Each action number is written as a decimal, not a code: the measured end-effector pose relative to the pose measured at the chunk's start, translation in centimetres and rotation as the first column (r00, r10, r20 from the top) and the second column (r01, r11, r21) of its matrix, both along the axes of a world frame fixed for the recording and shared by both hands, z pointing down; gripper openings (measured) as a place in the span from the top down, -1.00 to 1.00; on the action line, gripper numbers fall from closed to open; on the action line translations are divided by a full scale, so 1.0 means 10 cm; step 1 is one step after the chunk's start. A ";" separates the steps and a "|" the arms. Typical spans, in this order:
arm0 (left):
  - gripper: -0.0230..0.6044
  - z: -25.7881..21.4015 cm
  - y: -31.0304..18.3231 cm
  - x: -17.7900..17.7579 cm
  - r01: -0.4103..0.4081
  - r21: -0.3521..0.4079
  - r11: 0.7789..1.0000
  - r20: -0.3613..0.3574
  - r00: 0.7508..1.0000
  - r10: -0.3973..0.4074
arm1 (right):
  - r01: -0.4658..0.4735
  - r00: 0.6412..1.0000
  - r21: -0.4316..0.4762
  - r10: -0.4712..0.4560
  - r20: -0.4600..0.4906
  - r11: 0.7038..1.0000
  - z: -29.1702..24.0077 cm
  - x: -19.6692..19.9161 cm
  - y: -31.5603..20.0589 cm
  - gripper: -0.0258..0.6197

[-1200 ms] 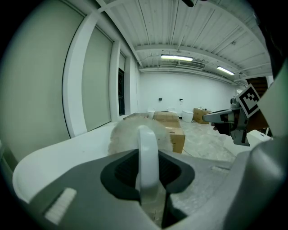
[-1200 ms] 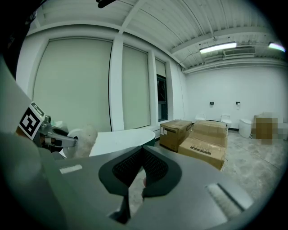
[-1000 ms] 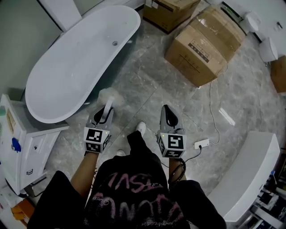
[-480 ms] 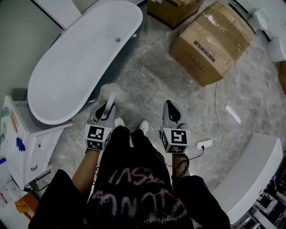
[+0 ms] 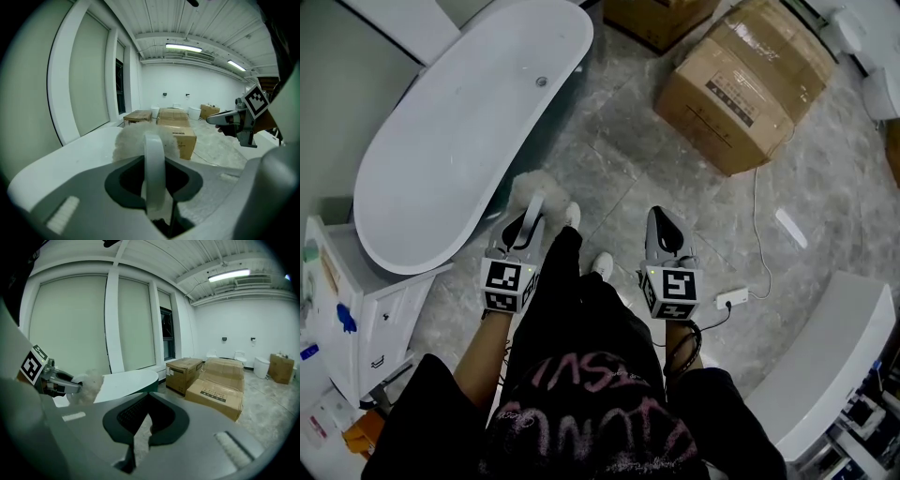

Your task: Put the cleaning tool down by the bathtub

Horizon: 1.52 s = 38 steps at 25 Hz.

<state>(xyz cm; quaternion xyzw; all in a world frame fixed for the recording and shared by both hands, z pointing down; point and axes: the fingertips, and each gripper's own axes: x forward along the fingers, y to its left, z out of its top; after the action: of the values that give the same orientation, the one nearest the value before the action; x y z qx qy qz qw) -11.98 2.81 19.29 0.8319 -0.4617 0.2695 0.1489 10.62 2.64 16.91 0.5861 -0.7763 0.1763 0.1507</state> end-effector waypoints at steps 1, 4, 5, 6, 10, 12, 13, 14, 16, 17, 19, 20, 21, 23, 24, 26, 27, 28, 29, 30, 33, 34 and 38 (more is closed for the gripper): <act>0.64 0.02 -0.04 0.01 -0.003 -0.002 1.000 -0.003 1.000 0.003 | -0.010 1.000 -0.002 0.010 0.001 1.000 0.02 0.02 -0.03 0.88; 0.64 0.09 -0.16 0.00 -0.003 -0.005 1.000 -0.010 1.000 0.003 | -0.031 0.999 -0.012 0.031 -0.008 0.999 0.11 0.07 -0.13 0.88; 0.64 0.12 -0.21 -0.01 0.000 -0.008 1.000 -0.013 1.000 -0.001 | -0.029 0.999 -0.012 0.029 -0.016 0.999 0.14 0.07 -0.17 0.88; 0.64 0.17 -0.25 -0.02 0.003 -0.013 1.000 -0.015 1.000 -0.003 | -0.028 0.999 -0.013 0.028 -0.022 1.000 0.17 0.07 -0.22 0.88; 0.64 0.39 -0.39 -0.05 0.008 -0.044 0.999 -0.014 1.000 -0.009 | -0.046 0.999 -0.036 0.045 -0.027 0.998 0.32 0.09 -0.35 0.88; 0.64 0.50 -0.43 -0.07 0.012 -0.057 0.998 -0.016 1.000 -0.013 | -0.054 0.998 -0.045 0.053 -0.024 0.998 0.41 0.09 -0.39 0.88; 0.64 0.55 -0.46 -0.08 0.015 -0.063 0.998 -0.017 1.000 -0.016 | -0.059 0.998 -0.052 0.058 -0.022 0.997 0.45 0.09 -0.40 0.88; 0.64 0.60 -0.49 -0.10 0.018 -0.067 0.998 -0.019 1.000 -0.019 | -0.064 0.998 -0.061 0.063 -0.018 0.996 0.49 0.08 -0.42 0.88; 0.64 0.69 -0.57 -0.11 0.020 -0.074 0.997 -0.020 1.000 -0.021 | -0.074 0.997 -0.060 0.074 -0.002 0.995 0.55 0.08 -0.49 0.88; 0.64 0.73 -0.60 -0.10 0.018 -0.077 0.997 -0.019 1.000 -0.020 | -0.076 0.997 -0.060 0.077 0.003 0.995 0.58 0.08 -0.51 0.88; 0.64 0.82 -0.65 -0.11 0.013 -0.084 0.996 -0.016 1.000 -0.015 | -0.073 0.997 -0.077 0.073 -0.002 0.994 0.70 0.07 -0.53 0.88; 0.64 0.87 -0.67 -0.11 0.011 -0.087 0.996 -0.015 1.000 -0.013 | -0.072 0.997 -0.086 0.072 -0.006 0.994 0.77 0.07 -0.55 0.88; 0.64 0.92 -0.70 -0.12 0.012 -0.090 0.996 -0.014 1.000 -0.013 | -0.074 0.997 -0.094 0.073 -0.010 0.993 0.82 0.06 -0.57 0.88; 0.64 1.05 -0.74 -0.13 0.018 -0.100 0.995 -0.015 1.000 -0.020 | -0.075 0.997 -0.102 0.074 -0.016 0.992 0.93 0.07 -0.62 0.88; 0.64 1.12 -0.76 -0.13 0.023 -0.105 0.994 -0.015 1.000 -0.024 | -0.073 0.997 -0.102 0.072 -0.018 0.992 0.99 0.08 -0.65 0.88; 0.64 1.28 -0.81 -0.14 0.031 -0.115 0.993 -0.013 0.999 -0.032 | -0.072 0.997 -0.108 0.070 -0.023 0.991 1.14 0.10 -0.71 0.88; 0.64 1.36 -0.83 -0.15 0.036 -0.121 0.992 -0.009 0.999 -0.037 | -0.075 0.997 -0.114 0.073 -0.023 0.991 1.21 0.11 -0.73 0.88; 0.64 1.44 -0.86 -0.17 0.044 -0.129 0.991 -0.007 0.999 -0.046 | -0.078 0.997 -0.120 0.075 -0.024 0.990 1.28 0.11 -0.75 0.88; 0.64 1.52 -0.88 -0.19 0.055 -0.136 0.989 -0.009 0.998 -0.057 | -0.079 0.997 -0.124 0.076 -0.024 0.989 1.36 0.11 -0.77 0.88; 0.64 1.60 -0.91 -0.21 0.064 -0.143 0.988 -0.014 0.998 -0.067 | -0.079 0.997 -0.126 0.076 -0.023 0.989 1.44 0.11 -0.79 0.88; 0.64 1.88 -0.93 -0.22 0.048 -0.156 0.987 -0.002 0.999 -0.049 | -0.085 0.996 -0.137 0.082 -0.023 0.987 1.71 0.11 -0.84 0.88; 0.64 1.98 -0.93 -0.21 0.039 -0.162 0.986 0.007 0.999 -0.039 | -0.087 0.996 -0.143 0.084 -0.023 0.986 1.81 0.12 -0.86 0.88; 0.64 2.33 -0.98 -0.22 0.052 -0.193 0.980 0.006 0.999 -0.052 | -0.094 0.996 -0.163 0.092 -0.023 0.982 2.15 0.15 -0.92 0.88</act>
<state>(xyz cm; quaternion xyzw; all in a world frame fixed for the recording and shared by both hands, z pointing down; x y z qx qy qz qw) -14.18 -6.95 42.57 0.8009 -0.4551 0.3093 0.2360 12.09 -6.54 38.42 0.6087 -0.7298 0.2417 0.1958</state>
